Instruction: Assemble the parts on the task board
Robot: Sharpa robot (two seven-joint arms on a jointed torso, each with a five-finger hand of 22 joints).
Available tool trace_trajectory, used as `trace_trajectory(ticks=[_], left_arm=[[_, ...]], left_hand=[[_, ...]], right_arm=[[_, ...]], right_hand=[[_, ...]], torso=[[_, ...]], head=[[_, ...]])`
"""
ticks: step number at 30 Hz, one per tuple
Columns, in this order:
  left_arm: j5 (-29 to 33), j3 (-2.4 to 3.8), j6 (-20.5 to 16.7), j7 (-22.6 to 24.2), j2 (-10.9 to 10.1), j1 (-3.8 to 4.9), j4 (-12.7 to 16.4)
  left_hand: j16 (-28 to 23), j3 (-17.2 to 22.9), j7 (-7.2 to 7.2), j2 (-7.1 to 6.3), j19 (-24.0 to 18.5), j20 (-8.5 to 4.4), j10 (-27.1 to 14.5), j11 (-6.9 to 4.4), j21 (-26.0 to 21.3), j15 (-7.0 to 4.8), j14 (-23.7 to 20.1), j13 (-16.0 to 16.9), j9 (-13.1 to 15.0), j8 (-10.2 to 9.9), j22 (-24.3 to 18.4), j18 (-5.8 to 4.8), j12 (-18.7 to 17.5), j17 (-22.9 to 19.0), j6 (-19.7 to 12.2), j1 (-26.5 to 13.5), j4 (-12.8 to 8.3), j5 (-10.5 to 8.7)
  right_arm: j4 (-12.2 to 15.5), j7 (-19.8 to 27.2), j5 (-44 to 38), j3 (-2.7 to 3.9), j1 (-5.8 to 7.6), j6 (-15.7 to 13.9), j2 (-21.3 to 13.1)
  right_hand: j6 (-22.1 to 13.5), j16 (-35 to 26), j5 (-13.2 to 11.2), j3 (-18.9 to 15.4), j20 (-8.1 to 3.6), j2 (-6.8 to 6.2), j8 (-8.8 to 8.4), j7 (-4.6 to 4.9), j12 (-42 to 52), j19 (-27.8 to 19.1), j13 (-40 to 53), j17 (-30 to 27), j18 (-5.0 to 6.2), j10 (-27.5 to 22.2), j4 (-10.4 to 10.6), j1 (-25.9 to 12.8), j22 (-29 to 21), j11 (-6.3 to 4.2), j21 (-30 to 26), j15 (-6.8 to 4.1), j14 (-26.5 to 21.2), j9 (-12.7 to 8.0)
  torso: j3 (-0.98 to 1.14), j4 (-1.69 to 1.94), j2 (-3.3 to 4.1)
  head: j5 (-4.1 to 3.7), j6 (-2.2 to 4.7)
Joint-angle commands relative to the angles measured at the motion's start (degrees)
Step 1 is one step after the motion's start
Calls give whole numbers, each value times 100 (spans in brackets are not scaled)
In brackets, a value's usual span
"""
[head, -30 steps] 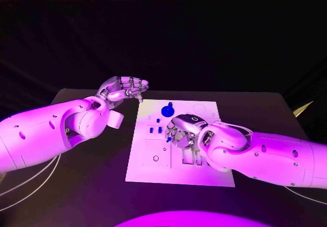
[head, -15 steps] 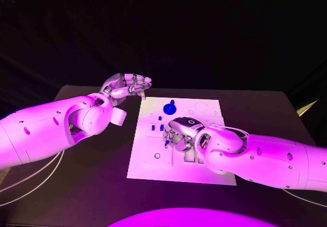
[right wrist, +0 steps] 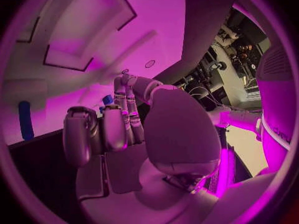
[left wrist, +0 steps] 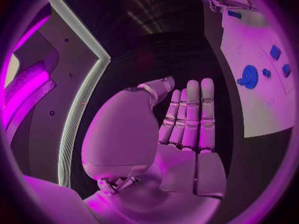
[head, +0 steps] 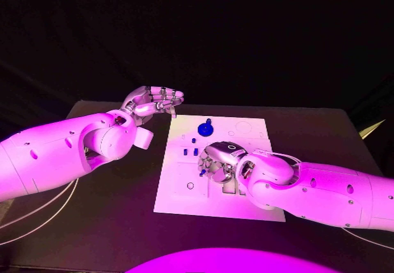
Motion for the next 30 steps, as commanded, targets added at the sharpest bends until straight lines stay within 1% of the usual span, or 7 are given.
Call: trace_trajectory(ticks=[1,5,7,15,19,25,30], left_arm=[[-9,6,38,34,4,4,7],[-9,6,40,33,5,4,4],[-9,6,41,32,5,4,2],[-9,6,47,30,7,3,-6],[-9,6,50,29,7,3,-7],[-9,6,53,24,4,3,-6],[-9,6,58,20,1,3,-4]], left_hand=[[-30,5,35,11,-30,4,-35,-13,19,13,-31,-7,5,19,5,27,18,-5,21,45,-36,20],[-30,5,35,11,-30,4,-35,-13,19,13,-31,-7,5,19,5,27,18,-5,21,45,-36,20],[-30,5,35,11,-30,4,-35,-13,19,13,-31,-7,5,19,5,27,18,-5,21,45,-36,20],[-30,5,35,11,-30,4,-35,-13,19,13,-31,-7,5,19,5,27,18,-5,21,45,-36,20],[-30,5,35,11,-30,4,-35,-13,19,13,-31,-7,5,19,5,27,18,-5,21,45,-36,20],[-41,0,34,13,-36,5,-47,-12,18,14,-28,-8,8,27,8,28,26,-12,23,40,-36,20],[-41,0,34,13,-36,5,-47,-12,18,14,-28,-8,8,27,8,28,26,-12,23,40,-36,20]], right_arm=[[6,-27,-131,-1,-7,89,-5],[5,-55,-166,-1,-8,65,-13],[7,-64,-177,-1,-8,60,-17],[29,-62,-190,-1,-10,105,-14],[37,-56,-187,-2,-13,143,-3],[26,-72,-192,-4,-17,211,16],[-13,-177,-255,-9,-22,240,43]], right_hand=[[37,-3,8,21,-53,60,20,-9,18,113,4,-2,-59,69,-7,-22,586,-42,-21,-36,210,20],[37,-3,8,21,-53,60,20,-9,18,113,4,-2,-59,69,-7,-22,586,-42,-21,-36,210,20],[37,-3,8,21,-53,60,20,-9,18,113,4,-2,-59,69,-7,-22,586,-42,-21,-36,210,20],[37,-3,8,21,-53,60,20,-9,18,113,4,-2,-59,69,-7,-22,586,-42,-21,-36,210,20],[37,-3,8,21,-53,60,20,-9,18,113,4,-2,-59,69,-7,-22,586,-42,-21,-36,210,20],[37,-3,8,21,-53,60,20,-9,18,113,4,-2,-59,69,-7,-22,586,-42,-21,-36,210,20],[37,-3,8,21,-53,60,20,-9,18,113,4,-2,-59,69,-7,-22,586,-42,-21,-36,210,20]], torso=[[2,0,2],[4,1,0],[2,-3,2],[3,-2,3],[-2,-2,2],[-3,3,0],[-6,6,0]], head=[[9,-4],[-1,-4],[8,-2],[21,-12],[21,-23],[24,-35],[19,-45]])
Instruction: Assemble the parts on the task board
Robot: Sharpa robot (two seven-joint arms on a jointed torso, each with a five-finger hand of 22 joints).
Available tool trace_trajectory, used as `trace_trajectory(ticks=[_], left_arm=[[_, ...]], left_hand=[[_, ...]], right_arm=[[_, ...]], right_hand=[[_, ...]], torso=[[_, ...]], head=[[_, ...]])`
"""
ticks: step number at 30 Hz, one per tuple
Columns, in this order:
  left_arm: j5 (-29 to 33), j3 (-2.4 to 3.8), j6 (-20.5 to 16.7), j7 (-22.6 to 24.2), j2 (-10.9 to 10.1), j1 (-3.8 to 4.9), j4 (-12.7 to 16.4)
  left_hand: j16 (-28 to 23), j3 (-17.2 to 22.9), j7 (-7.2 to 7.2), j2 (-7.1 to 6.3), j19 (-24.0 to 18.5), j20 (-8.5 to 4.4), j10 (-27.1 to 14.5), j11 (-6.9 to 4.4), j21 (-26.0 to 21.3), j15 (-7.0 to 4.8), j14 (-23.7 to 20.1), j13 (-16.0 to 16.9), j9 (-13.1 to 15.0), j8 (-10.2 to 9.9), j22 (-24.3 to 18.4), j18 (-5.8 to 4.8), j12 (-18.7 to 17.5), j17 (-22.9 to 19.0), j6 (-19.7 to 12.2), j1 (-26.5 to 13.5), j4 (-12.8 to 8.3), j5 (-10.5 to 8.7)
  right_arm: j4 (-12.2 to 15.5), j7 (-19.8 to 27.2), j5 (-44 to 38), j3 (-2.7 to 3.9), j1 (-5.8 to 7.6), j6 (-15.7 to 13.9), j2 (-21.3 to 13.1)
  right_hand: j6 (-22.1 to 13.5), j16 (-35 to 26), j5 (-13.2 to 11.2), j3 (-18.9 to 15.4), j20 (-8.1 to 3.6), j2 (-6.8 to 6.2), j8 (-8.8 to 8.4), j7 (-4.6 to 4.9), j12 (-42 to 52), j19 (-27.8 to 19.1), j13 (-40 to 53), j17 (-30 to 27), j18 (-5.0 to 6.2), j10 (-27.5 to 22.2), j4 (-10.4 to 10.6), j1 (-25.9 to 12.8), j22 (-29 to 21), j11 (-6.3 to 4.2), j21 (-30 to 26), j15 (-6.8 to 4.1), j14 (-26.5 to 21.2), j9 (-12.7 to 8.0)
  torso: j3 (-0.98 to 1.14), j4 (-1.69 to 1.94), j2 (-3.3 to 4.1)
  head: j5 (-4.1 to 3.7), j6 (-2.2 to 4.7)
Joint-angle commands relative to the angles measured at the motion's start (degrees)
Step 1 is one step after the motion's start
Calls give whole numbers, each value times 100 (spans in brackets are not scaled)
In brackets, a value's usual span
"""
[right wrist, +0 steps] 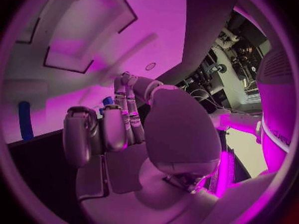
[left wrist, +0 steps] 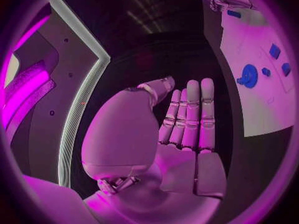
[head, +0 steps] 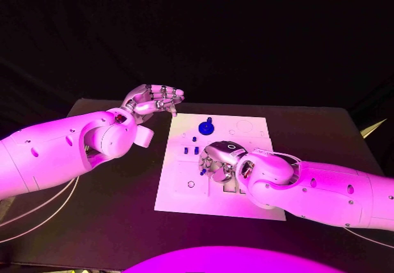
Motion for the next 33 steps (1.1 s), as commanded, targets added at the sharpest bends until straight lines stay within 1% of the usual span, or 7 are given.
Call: trace_trajectory(ticks=[1,12,16,21,24,27,33], left_arm=[[-9,6,57,26,4,4,11],[-8,6,49,31,-3,4,15],[-8,6,46,30,-4,4,15],[-8,6,47,29,-3,4,17],[-8,6,47,29,-4,4,16],[-8,6,47,29,-6,4,17],[-8,6,49,27,-11,4,21]], left_hand=[[-20,0,34,13,-36,6,-27,8,18,14,-28,-8,10,27,9,28,26,-5,24,39,-36,20],[-26,-1,33,16,-39,6,-33,8,18,13,-27,-8,11,31,11,28,30,-9,25,40,-38,20],[-26,-1,33,16,-39,6,-33,8,18,13,-27,-8,11,31,11,28,30,-9,25,40,-38,20],[-26,-1,33,16,-39,6,-33,8,18,13,-27,-8,11,31,11,28,30,-9,25,40,-38,20],[-26,-1,33,16,-39,6,-33,8,18,13,-27,-8,11,31,11,28,30,-9,25,40,-38,20],[-26,-1,33,16,-39,6,-33,8,18,13,-27,-8,11,31,11,28,30,-9,25,40,-38,20],[-34,1,32,20,-42,6,-39,7,20,12,-25,-7,13,38,14,30,38,-14,27,48,-46,22]], right_arm=[[-22,-125,-142,-5,-13,154,20],[-38,-315,-202,-10,-34,175,87],[-24,-301,-192,-12,-41,222,112],[-17,-238,-135,-16,-52,294,142],[-19,-214,-107,-18,-57,321,151],[-24,-198,-82,-19,-61,331,153],[-45,-191,-42,-21,-64,287,149]], right_hand=[[32,-3,29,28,-53,56,40,3,16,113,3,-2,-59,49,-1,24,583,-23,-21,-36,210,10],[23,-4,32,33,-53,56,46,6,6,111,9,-14,-59,50,-16,10,582,-20,-23,-34,208,26],[15,-13,31,30,-52,50,47,10,-3,103,11,-34,-55,44,-21,-5,568,-16,-37,-32,204,33],[2,-22,17,3,-47,32,58,13,-24,96,17,-63,-53,32,-23,-57,562,-10,-46,-26,197,56],[-12,-20,31,-72,-40,-6,73,0,-51,85,27,-79,-49,20,-3,-156,549,-10,-63,-20,193,87],[-76,-15,18,-141,-34,-55,44,-1,-95,78,29,-92,-46,-21,31,-253,543,0,-74,-14,191,92],[-292,-14,16,-181,-5,-139,-97,70,-176,49,32,-139,-34,-96,71,-357,498,54,-128,26,181,53]], torso=[[-2,5,-2],[2,0,-2],[3,-4,-2],[3,1,-1],[4,-2,-2],[3,-3,-2],[2,-6,0]], head=[[-3,-8],[7,-9],[15,-13],[13,-18],[16,-19],[16,-19],[9,-30]])
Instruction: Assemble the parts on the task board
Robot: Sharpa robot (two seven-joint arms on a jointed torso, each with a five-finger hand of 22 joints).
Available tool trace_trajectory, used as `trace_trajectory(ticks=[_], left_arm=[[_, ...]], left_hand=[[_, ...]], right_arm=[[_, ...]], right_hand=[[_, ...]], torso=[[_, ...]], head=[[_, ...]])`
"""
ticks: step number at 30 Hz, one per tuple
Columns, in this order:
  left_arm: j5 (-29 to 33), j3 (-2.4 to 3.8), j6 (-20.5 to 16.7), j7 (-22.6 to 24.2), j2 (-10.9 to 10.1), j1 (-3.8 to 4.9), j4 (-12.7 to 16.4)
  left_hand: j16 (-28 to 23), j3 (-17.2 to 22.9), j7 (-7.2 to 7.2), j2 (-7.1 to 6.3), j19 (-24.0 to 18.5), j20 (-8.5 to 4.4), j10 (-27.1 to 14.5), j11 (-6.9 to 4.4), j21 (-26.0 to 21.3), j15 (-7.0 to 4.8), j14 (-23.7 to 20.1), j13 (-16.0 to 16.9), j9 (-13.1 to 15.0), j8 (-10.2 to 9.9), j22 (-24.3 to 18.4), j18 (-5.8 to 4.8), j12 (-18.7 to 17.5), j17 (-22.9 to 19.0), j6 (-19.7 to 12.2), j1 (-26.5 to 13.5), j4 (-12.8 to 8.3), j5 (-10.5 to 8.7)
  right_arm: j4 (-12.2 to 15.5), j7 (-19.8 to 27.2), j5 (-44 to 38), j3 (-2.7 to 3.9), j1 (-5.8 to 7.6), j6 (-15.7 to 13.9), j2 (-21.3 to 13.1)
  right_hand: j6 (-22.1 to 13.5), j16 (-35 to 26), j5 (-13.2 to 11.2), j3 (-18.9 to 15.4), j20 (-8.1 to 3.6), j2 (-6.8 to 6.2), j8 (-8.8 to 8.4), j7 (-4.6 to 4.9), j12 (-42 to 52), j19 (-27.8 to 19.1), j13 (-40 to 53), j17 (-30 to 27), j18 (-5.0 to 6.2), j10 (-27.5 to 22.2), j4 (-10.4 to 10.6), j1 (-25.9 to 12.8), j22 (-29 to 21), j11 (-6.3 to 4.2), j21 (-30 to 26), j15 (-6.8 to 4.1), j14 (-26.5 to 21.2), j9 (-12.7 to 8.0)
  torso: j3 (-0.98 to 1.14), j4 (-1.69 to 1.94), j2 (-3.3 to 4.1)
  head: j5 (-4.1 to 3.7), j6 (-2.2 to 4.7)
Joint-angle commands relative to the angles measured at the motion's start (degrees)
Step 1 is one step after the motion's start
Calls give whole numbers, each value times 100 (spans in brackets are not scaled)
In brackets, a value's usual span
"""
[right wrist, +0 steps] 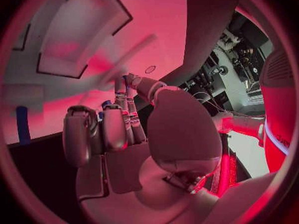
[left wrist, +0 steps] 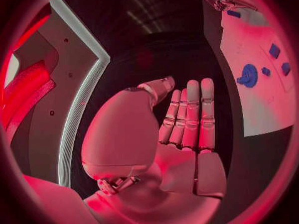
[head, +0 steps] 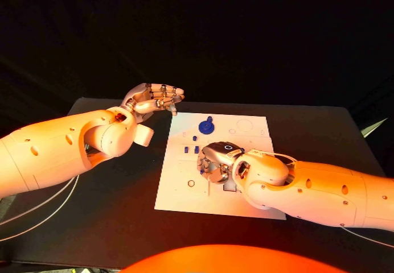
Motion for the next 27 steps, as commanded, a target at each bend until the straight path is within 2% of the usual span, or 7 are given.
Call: trace_trajectory(ticks=[1,3,8,16,19,21,27], left_arm=[[-7,6,49,31,2,4,17],[-7,6,48,28,0,4,18],[-7,6,59,8,-4,4,23],[-6,6,46,-5,-12,4,19],[-3,5,49,-4,-15,4,19],[0,5,50,0,-19,4,21],[25,5,60,36,-33,4,19]], left_hand=[[-35,1,32,20,-42,6,-40,7,20,12,-25,-8,5,38,9,30,38,-5,27,48,-46,22],[-35,1,32,20,-42,6,-40,7,20,12,-25,-8,5,38,9,30,38,-5,27,48,-46,22],[-39,1,32,22,-43,6,-44,7,21,12,-23,-7,6,42,11,30,43,-8,29,48,-48,22],[-47,-5,32,18,-30,8,-66,9,36,13,-20,-9,7,45,21,30,48,-14,20,45,-53,20],[-49,-6,32,17,-31,8,-68,9,36,14,-23,-9,7,45,22,29,49,-15,20,44,-53,19],[-51,-7,32,17,-32,9,-69,9,36,15,-25,-9,7,46,22,29,49,-15,20,43,-53,19],[-53,-8,29,17,-34,10,-72,10,36,16,-28,-9,8,48,23,28,51,-17,21,41,-52,19]], right_arm=[[-11,35,49,-19,-25,155,-1],[-22,27,56,-20,-25,119,-6],[-18,26,89,-20,-25,15,-38],[160,74,111,-18,-21,-212,-211],[248,86,114,-12,-5,-276,-316],[315,104,130,-3,16,-345,-413],[497,211,329,53,174,-651,-823]], right_hand=[[-190,2,33,-17,13,-102,-167,55,-73,45,-8,-2,-33,-99,19,-51,495,48,-45,54,182,-84],[-237,9,34,-11,25,-114,-202,63,-93,43,-10,0,-32,-122,23,-57,493,60,-49,65,181,-94],[-673,57,-54,-21,65,-231,-490,78,-181,22,-1,22,-19,-225,68,-131,461,76,-96,90,174,-182],[-856,56,-40,-80,56,-339,-610,72,-212,19,15,-15,-16,-269,95,-173,455,61,-113,75,160,-219],[-885,56,-25,-110,55,-372,-629,63,-216,14,19,-23,-13,-276,105,-190,445,59,-125,74,157,-224],[-885,53,-37,-161,53,-415,-633,62,-222,13,26,-38,-13,-287,125,-222,443,61,-131,75,153,-222],[-810,73,-31,-318,61,-455,-613,76,-240,14,47,-39,-11,-341,228,-299,435,76,-149,88,155,-204]], torso=[[-2,-3,2],[0,2,1],[-1,5,0],[4,-4,-2],[3,-6,-6],[1,-5,-5],[1,-11,-2]], head=[[-6,-2],[-8,6],[-44,44],[-65,108],[-117,136],[-156,122],[-230,257]])
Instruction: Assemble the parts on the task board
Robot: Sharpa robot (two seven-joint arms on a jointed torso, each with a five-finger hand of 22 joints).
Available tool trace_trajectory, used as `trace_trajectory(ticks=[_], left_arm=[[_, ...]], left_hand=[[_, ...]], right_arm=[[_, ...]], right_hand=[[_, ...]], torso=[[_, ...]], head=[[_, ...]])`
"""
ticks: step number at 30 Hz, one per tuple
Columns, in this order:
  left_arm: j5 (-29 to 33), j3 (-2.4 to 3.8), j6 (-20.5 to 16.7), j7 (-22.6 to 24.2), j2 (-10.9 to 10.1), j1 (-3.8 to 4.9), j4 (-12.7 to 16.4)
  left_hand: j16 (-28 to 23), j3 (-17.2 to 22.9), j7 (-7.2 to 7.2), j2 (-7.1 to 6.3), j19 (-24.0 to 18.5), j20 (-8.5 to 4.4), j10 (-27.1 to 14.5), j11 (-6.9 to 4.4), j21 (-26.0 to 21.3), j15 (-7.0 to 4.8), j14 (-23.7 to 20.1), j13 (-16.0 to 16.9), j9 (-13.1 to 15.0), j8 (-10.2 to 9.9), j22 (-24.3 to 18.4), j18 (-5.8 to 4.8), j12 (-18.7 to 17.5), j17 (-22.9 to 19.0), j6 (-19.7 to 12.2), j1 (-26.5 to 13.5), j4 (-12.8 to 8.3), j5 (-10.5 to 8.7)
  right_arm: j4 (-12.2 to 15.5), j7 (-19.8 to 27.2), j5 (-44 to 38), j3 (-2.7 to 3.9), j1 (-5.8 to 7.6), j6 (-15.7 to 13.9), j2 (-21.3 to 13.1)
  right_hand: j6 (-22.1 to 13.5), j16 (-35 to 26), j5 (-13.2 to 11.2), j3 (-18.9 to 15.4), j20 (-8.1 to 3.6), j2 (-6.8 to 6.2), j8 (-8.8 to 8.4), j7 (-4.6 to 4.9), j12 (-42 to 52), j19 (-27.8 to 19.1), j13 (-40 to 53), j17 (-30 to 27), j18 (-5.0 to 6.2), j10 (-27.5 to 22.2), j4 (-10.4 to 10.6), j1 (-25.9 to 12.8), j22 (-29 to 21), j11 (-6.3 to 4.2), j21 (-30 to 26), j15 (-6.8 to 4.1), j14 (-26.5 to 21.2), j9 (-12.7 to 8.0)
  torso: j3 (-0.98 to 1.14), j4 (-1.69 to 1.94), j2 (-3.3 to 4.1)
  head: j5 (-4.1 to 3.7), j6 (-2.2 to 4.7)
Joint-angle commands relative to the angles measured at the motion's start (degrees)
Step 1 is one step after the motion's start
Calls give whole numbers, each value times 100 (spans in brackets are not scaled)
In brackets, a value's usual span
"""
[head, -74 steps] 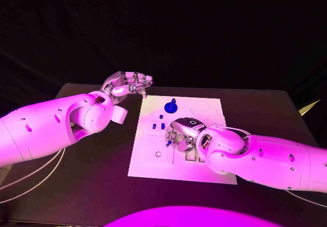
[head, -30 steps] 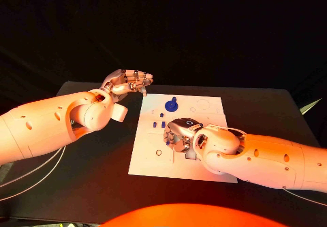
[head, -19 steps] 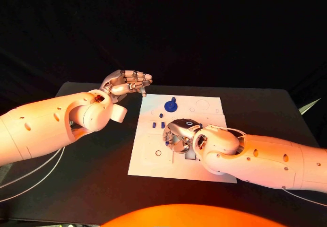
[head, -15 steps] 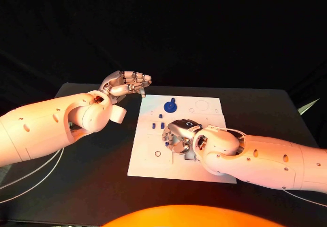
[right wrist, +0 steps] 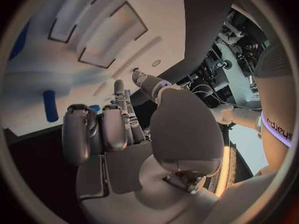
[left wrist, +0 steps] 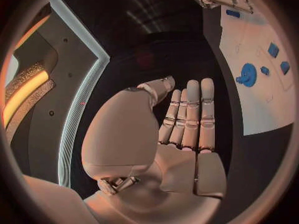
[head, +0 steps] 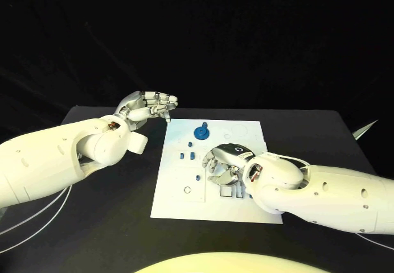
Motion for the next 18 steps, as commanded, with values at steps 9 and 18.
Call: trace_trajectory(ticks=[9,18], left_arm=[[70,5,82,127,13,4,-13],[78,4,90,134,25,4,-17]], left_hand=[[-45,-39,-12,15,-59,20,-33,3,18,24,-45,-4,14,40,3,25,61,-17,-2,-15,13,5],[-46,-41,-14,14,-62,21,-33,2,16,24,-48,-3,14,42,2,25,64,-18,-2,-17,13,5]], right_arm=[[80,554,1005,67,548,-165,-694],[-188,735,794,65,695,513,-907]], right_hand=[[125,44,41,-594,100,-17,-48,58,-77,-95,-142,-84,47,-697,120,91,220,129,-238,124,104,1],[-81,172,120,-3199,227,362,-386,-38,188,-99,-514,-170,65,-1383,1289,1474,197,279,-344,260,65,-165]], torso=[[-9,-6,-8],[-6,10,3]], head=[[-86,142],[-145,168]])
